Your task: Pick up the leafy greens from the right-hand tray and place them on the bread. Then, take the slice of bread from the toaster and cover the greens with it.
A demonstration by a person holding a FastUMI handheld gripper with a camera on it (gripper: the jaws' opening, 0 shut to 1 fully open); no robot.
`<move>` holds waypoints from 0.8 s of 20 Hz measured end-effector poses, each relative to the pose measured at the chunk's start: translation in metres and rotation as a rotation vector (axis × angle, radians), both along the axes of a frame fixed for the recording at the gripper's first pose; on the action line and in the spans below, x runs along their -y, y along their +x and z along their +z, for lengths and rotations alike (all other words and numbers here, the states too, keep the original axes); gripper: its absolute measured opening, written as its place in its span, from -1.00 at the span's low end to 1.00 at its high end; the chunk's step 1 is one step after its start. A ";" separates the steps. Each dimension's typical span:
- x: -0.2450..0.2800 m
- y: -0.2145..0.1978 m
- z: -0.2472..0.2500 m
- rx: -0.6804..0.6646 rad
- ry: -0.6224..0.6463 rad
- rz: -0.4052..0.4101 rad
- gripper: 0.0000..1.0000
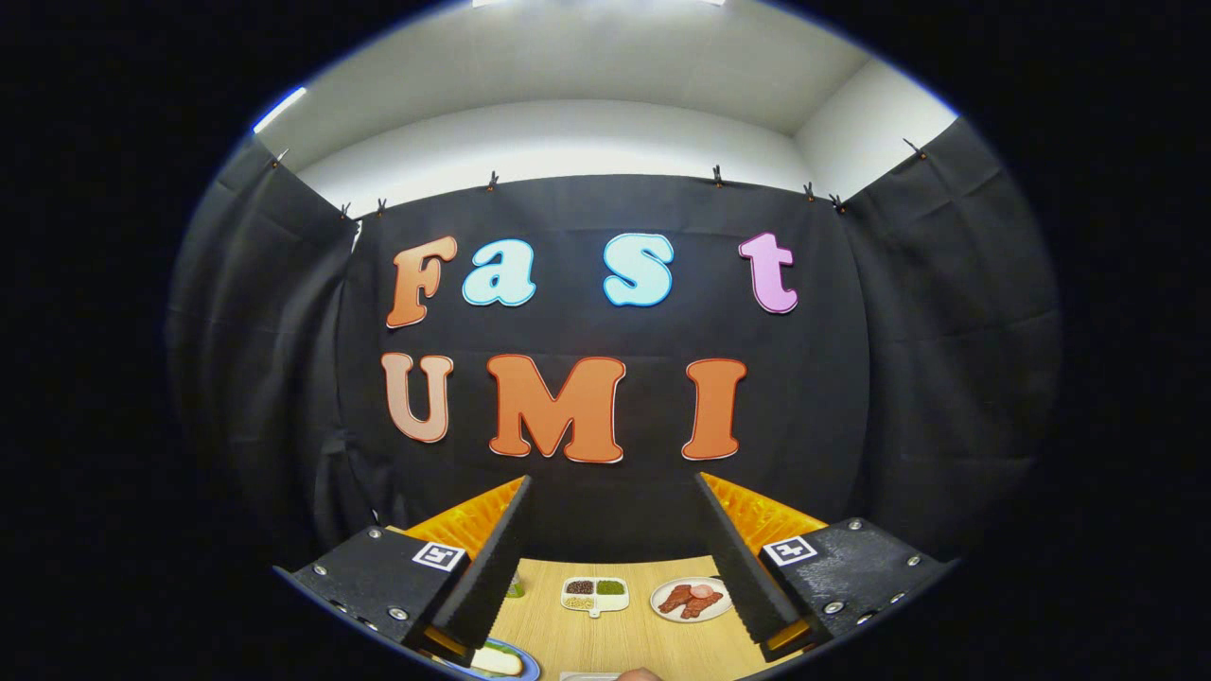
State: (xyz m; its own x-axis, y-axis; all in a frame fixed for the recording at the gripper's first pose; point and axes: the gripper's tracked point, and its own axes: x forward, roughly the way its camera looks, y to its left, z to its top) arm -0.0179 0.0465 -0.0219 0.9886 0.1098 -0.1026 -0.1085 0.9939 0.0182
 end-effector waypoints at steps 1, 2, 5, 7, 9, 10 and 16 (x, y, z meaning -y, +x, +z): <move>-0.001 -0.001 0.000 -0.001 0.002 0.002 0.97; -0.002 -0.002 0.001 0.001 0.003 0.004 0.97; -0.002 -0.004 0.006 0.013 0.002 0.010 0.97; -0.002 -0.007 0.006 0.016 0.003 0.014 0.97; 0.000 -0.009 0.003 0.010 -0.004 0.014 0.97; 0.002 -0.010 0.001 0.008 -0.010 0.012 0.97; 0.008 -0.016 -0.009 -0.010 -0.044 0.016 0.97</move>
